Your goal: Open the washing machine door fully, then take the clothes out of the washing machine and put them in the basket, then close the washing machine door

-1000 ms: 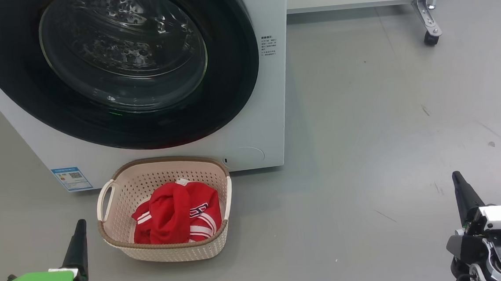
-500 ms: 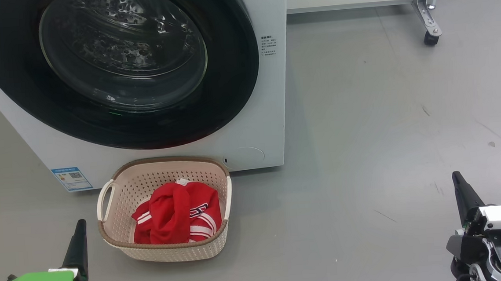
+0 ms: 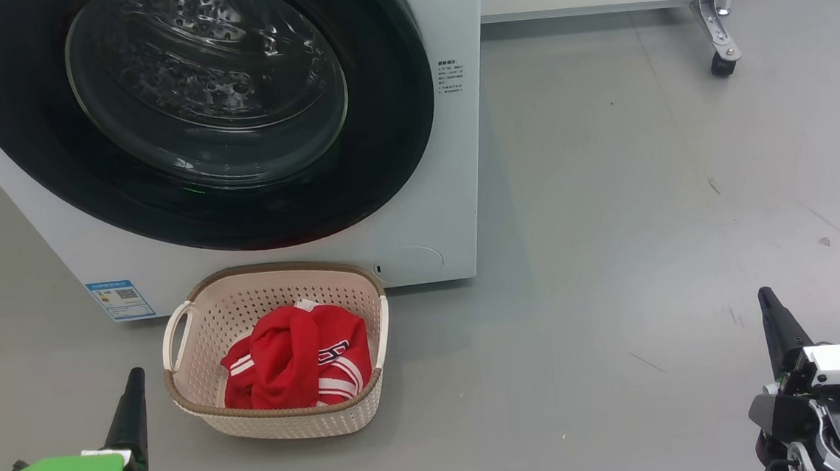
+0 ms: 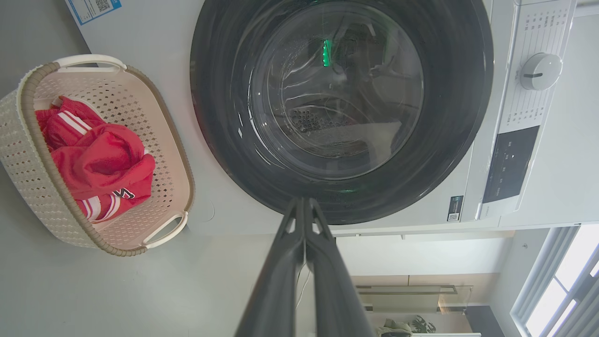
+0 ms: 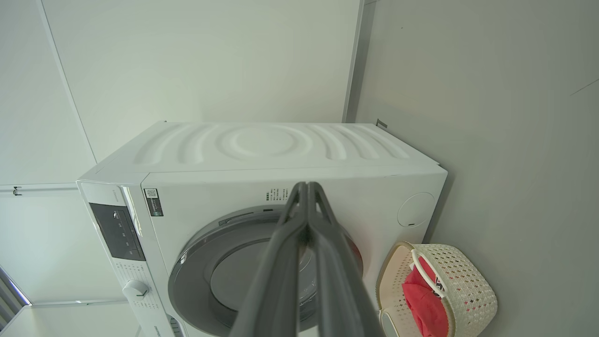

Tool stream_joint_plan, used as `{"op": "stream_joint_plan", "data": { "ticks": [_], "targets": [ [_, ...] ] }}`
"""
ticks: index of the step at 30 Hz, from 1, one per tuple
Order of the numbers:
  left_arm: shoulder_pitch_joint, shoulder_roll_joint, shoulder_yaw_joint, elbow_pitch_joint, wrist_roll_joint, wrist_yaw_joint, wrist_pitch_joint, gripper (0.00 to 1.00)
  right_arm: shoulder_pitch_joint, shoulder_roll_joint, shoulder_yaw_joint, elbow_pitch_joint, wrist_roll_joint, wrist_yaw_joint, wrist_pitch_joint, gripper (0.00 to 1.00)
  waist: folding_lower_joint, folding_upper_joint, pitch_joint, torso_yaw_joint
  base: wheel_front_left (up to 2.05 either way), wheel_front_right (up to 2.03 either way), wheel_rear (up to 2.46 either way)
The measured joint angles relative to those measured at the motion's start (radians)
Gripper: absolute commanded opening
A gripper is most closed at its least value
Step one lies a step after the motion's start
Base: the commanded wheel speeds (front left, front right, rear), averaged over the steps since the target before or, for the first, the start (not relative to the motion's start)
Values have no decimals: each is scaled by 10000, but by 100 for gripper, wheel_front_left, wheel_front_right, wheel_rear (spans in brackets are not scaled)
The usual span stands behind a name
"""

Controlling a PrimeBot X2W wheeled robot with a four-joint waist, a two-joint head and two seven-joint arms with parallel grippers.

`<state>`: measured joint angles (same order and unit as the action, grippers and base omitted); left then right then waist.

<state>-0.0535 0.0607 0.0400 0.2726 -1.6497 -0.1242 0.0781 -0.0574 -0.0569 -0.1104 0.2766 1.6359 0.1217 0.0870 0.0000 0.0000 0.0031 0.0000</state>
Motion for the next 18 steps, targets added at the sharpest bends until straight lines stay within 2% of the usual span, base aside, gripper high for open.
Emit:
{"op": "stream_joint_plan", "data": {
  "ticks": [18],
  "targets": [
    [0, -17, 15, -2, 0, 0, 2, 0, 0, 6, -6, 0, -2, 0, 0, 0, 0, 0, 0, 0, 0, 0, 0]
  ]
}}
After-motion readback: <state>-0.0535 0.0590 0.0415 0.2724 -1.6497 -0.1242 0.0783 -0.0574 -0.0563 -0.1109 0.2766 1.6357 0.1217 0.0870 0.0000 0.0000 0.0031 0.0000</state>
